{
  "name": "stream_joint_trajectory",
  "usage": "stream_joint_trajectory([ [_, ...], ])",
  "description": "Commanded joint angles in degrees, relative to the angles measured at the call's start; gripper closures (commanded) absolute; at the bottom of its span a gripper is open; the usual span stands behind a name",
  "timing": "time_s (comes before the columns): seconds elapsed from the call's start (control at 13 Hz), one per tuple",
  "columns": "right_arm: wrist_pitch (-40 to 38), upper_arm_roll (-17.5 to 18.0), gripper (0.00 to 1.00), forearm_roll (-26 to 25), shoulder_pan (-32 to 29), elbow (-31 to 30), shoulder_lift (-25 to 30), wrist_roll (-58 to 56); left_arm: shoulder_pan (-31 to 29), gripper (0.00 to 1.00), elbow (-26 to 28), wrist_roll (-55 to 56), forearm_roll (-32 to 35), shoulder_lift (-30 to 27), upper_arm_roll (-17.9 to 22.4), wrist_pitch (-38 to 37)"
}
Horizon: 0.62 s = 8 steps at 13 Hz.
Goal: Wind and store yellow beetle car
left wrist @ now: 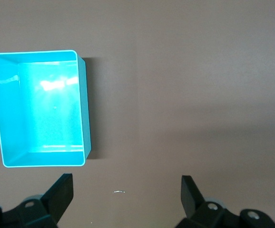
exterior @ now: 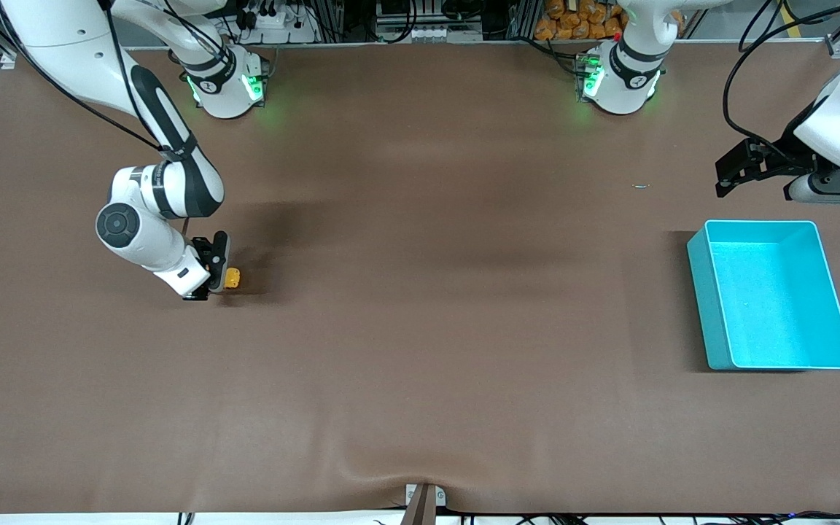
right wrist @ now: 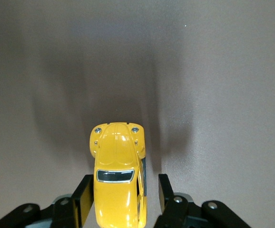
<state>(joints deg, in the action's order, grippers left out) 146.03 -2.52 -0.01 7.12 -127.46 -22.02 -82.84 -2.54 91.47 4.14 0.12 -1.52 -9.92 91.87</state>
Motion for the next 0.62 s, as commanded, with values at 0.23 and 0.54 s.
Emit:
stream_joint_trajectory([
  [0.23, 0.8, 0.3, 0.82, -0.6, 0.1, -0.5, -0.1, -0.5, -0.5, 0.0, -0.4, 2.1, 0.9, 0.3, -0.5, -1.1],
  [0.54, 1.6, 0.3, 0.85, -0.3, 0.7, -0.3, -2.5, -0.5, 0.2, 0.0, 0.1, 4.1, 1.0, 0.9, -1.2, -1.1],
])
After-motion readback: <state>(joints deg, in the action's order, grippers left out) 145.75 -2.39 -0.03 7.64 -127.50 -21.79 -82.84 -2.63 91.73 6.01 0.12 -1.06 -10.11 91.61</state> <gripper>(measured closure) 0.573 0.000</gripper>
